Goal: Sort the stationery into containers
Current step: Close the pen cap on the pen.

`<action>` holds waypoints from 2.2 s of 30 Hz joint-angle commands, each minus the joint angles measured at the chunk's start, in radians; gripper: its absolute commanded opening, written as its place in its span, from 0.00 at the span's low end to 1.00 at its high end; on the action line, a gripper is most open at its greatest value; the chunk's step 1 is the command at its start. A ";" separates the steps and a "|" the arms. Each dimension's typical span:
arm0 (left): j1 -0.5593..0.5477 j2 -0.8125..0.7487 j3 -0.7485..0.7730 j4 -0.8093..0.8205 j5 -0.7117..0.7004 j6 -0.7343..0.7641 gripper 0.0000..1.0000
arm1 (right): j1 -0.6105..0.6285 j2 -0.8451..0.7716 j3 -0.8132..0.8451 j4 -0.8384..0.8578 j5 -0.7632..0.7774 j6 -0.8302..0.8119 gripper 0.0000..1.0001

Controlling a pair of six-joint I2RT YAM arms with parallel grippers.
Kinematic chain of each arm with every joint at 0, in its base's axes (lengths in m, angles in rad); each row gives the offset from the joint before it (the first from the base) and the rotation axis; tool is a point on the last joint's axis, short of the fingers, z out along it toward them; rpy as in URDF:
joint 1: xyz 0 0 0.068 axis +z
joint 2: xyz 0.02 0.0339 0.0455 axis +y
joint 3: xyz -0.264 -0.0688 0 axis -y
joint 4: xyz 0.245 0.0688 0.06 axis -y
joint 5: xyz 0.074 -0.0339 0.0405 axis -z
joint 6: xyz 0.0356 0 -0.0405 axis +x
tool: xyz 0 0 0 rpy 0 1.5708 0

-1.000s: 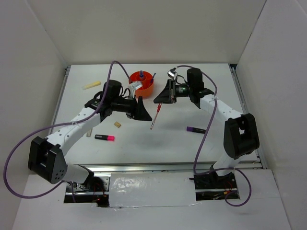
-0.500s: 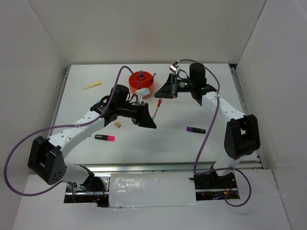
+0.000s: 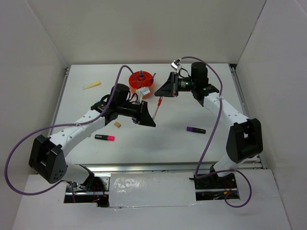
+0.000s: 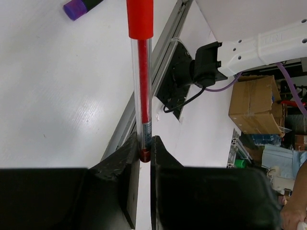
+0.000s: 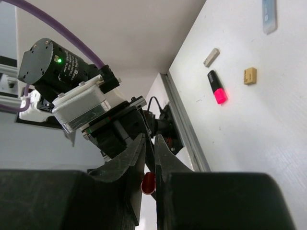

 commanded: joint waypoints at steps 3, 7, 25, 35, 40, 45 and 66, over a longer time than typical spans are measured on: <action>0.026 -0.005 0.061 0.117 0.009 -0.041 0.00 | 0.070 -0.075 0.007 -0.078 0.039 -0.109 0.00; 0.052 0.001 0.067 0.194 0.024 -0.086 0.00 | 0.104 -0.083 0.001 -0.118 0.056 -0.157 0.00; 0.078 0.030 0.170 0.203 -0.006 -0.050 0.00 | 0.136 -0.035 -0.054 -0.057 -0.002 -0.054 0.00; 0.087 0.039 0.196 0.182 -0.026 -0.001 0.00 | 0.138 0.007 -0.085 0.053 -0.058 0.055 0.00; 0.090 0.042 0.210 0.159 -0.035 0.025 0.00 | 0.147 0.012 -0.091 0.053 -0.062 0.056 0.00; 0.100 0.045 0.228 0.143 -0.048 0.043 0.00 | 0.158 0.014 -0.097 0.053 -0.061 0.056 0.00; 0.117 0.027 0.198 0.139 -0.061 0.042 0.00 | 0.120 0.027 -0.025 0.010 -0.052 0.030 0.00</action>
